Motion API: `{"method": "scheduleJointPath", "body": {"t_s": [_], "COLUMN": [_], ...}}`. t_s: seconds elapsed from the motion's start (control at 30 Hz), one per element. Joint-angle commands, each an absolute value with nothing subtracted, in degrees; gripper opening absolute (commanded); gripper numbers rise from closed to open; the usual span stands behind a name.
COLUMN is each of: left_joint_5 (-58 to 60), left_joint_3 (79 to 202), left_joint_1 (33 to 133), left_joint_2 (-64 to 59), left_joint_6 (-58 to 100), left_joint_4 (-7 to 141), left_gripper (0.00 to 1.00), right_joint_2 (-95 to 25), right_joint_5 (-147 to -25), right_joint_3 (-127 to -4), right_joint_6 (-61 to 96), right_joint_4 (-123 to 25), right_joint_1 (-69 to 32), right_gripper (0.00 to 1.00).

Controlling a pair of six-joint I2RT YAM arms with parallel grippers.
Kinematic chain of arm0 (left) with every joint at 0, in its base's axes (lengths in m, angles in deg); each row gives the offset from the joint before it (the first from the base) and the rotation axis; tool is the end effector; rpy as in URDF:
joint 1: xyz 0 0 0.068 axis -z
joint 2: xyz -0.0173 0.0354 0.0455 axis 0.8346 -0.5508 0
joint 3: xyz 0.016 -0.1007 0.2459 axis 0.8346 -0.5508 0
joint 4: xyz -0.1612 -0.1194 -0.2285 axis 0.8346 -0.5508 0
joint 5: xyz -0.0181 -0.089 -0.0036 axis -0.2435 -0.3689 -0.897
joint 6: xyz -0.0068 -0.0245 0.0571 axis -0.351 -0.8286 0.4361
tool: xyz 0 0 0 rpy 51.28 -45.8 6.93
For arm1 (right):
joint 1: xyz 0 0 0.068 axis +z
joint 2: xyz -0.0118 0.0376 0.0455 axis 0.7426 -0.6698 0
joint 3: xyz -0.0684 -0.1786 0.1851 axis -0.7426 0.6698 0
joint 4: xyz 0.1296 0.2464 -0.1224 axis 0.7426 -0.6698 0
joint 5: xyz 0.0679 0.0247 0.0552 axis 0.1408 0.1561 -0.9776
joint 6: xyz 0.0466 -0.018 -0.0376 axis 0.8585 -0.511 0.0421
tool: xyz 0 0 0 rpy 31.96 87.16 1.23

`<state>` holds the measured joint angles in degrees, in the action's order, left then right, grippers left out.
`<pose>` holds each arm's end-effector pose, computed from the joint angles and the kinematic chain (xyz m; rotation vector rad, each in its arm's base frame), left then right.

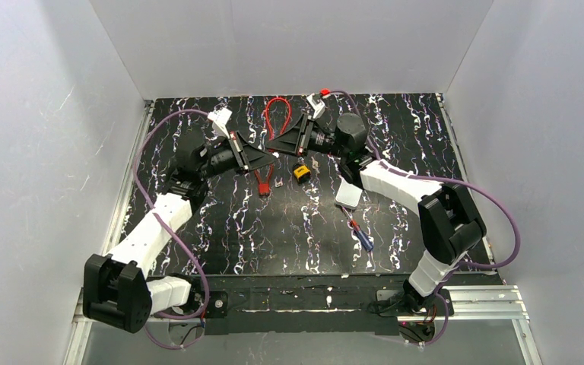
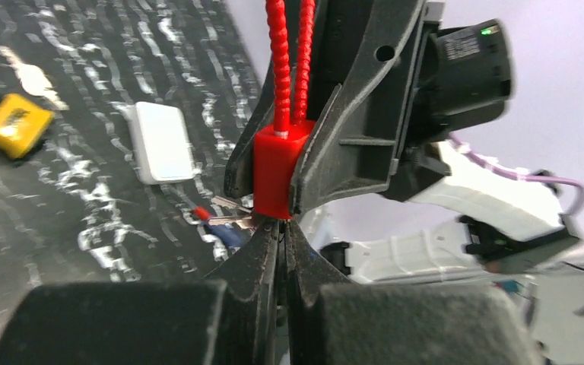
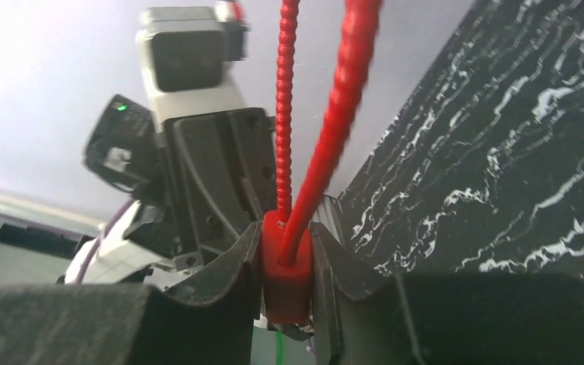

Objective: Lock with the key
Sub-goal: Lock the lock, then place the lock at the center of the board.

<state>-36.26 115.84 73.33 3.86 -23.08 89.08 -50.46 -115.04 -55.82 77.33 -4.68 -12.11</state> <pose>0.3036 -0.1270 0.3080 0.1334 1.7732 -1.5581 0.3389 0.2799 0.2972 -0.2049 1.6806 1.8542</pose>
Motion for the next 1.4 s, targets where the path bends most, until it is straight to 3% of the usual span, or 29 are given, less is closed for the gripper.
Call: {"method": "scheduleJointPath", "body": {"t_s": [0.0, 0.1, 0.3, 0.43, 0.63, 1.07, 1.2, 1.37], "left_joint_5": [-30.82, -32.36, -49.68, -50.44, -50.7, -51.29, -50.71, -45.41], "left_joint_3": [123.26, 126.32, 122.0, 119.47, 117.94, 113.31, 111.86, 109.6], "left_joint_1": [74.35, 74.4, 75.29, 75.32, 75.35, 73.48, 66.73, 53.06], "left_joint_2": [8.09, 7.21, 2.61, 2.59, 3.83, 8.33, 8.73, 10.76], "left_joint_6": [-3.74, -3.05, -25.19, -35.95, -41.06, -34.05, -34.7, -32.57], "left_joint_4": [60.36, 57.65, 83.66, 96.66, 103.0, 99.44, 98.27, 93.35], "left_gripper": [0.0, 0.0, 0.0, 0.0, 0.0, 0.0, 0.0, 0.0], "right_joint_2": [-48.7, -48.12, -48.47, -48.68, -47.75, -43.89, -44.33, -49.53], "right_joint_5": [-106.88, -106.74, -108.94, -109.71, -109.46, -114.62, -115.09, -112.24], "right_joint_3": [-62.06, -61.12, -55.27, -54.91, -53.65, -54.4, -57.04, -60.81], "right_joint_6": [70.6, 70.96, 84.92, 89.48, 92.48, 71.51, 58.9, 49.46], "right_joint_4": [-13.72, -12.59, 12.54, 23.47, 28.85, 5.12, -13.59, -26.91], "right_joint_1": [-14.38, -14.4, -14.79, -14.99, -14.99, -15.12, -14.95, -12.06], "right_gripper": [0.01, 0.01, 0.01, 0.01, 0.01, 0.01, 0.01, 0.01]}}
